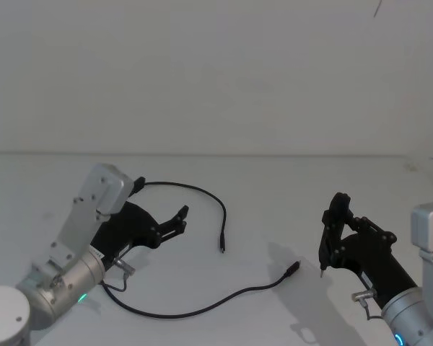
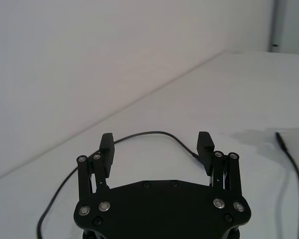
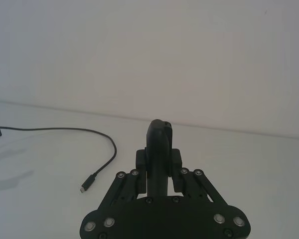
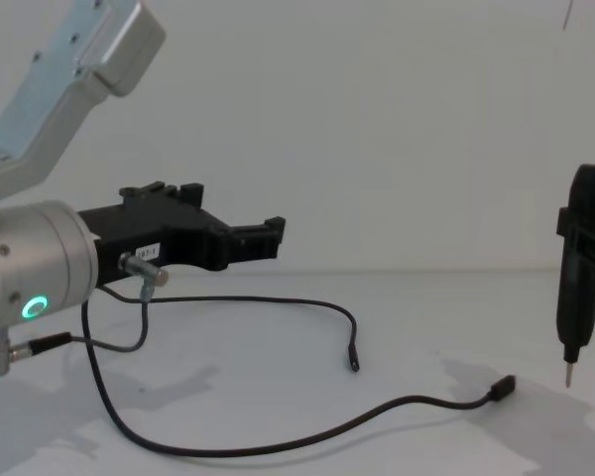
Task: Pick up the data cable with the one hand.
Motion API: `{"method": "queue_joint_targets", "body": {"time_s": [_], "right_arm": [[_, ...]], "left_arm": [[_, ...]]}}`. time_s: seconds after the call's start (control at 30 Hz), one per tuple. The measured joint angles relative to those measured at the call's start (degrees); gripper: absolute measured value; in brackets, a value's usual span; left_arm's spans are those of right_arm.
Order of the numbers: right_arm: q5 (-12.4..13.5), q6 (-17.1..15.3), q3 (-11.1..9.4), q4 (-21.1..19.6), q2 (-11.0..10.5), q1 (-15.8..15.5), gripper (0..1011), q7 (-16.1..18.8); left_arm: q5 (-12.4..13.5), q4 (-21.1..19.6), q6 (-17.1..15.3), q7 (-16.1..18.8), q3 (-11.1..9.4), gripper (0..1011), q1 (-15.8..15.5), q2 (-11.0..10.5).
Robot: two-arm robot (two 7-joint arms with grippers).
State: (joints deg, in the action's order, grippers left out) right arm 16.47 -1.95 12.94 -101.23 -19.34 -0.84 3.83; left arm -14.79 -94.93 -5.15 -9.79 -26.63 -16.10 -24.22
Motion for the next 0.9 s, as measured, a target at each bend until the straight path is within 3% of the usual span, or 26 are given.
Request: {"method": "queue_joint_targets", "body": {"time_s": [0.27,0.57,0.9], "right_arm": [[0.0,0.0,0.0,0.0,0.0,0.0,279,0.0],[0.0,0.0,0.0,0.0,0.0,0.0,279,0.0],[0.0,0.0,0.0,0.0,0.0,0.0,279,0.0]], "left_arm": [[-2.5,-1.0,-4.7,-5.6,-0.6,1001,-2.3,-1.2],[-5.7,-1.6,-13.6,-12.3,-2.6,1001,-6.8,-2.1],[-6.9,-0.4,-25.8,-16.9,-7.4,1001,-13.6,-0.7]]}}
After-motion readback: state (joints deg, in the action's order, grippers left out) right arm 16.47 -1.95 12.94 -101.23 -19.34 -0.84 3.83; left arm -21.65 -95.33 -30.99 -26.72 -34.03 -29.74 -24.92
